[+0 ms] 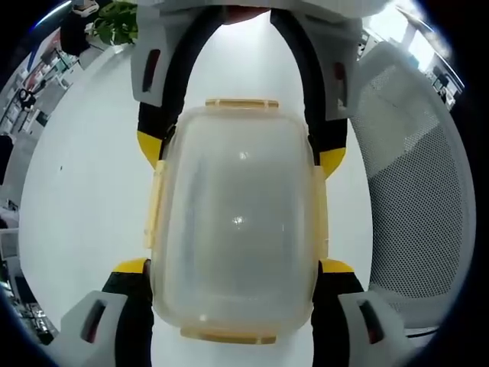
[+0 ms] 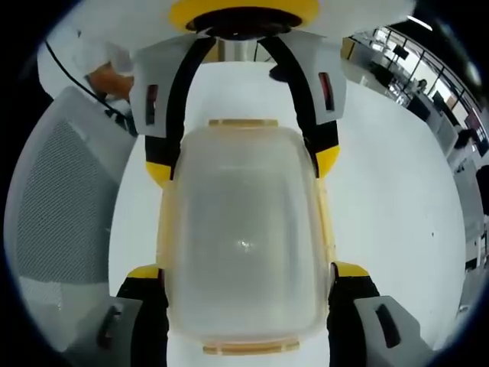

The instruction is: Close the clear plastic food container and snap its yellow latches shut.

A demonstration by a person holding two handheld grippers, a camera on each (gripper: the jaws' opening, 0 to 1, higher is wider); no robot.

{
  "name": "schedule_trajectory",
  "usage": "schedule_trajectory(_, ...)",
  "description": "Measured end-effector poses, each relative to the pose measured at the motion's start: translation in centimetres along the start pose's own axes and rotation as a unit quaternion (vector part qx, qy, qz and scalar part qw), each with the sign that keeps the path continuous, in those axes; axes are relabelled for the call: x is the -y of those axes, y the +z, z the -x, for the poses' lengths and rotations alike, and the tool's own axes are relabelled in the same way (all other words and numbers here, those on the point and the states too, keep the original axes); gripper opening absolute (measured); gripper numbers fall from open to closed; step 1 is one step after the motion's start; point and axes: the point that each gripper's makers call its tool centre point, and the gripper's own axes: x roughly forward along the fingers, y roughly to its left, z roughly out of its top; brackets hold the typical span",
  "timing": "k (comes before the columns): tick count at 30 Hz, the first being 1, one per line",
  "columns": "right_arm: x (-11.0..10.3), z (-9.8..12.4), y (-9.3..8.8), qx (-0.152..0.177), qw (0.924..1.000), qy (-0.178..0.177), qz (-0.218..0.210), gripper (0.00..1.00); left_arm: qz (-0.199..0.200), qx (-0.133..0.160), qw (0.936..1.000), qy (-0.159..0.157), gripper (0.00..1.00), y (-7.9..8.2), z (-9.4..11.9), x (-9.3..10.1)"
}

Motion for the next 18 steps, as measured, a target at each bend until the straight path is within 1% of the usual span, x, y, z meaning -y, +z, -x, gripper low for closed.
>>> schedule_trajectory(5,0.00,-0.08,0.00,-0.006,1.0000,0.004,0.001,0.88,0.001,0.001,1.0000,-0.001,0.87,-0.01,-0.05,-0.01)
schedule_trajectory(13,0.02,-0.10,0.13,0.006,1.0000,0.004,0.000,0.88,0.002,0.000,1.0000,-0.006,0.88,-0.03,-0.11,-0.04)
schedule_trajectory(18,-0.05,-0.16,0.09,-0.002,1.0000,0.007,0.001,0.88,0.003,-0.010,0.9999,-0.005,0.88,-0.12,-0.18,-0.01)
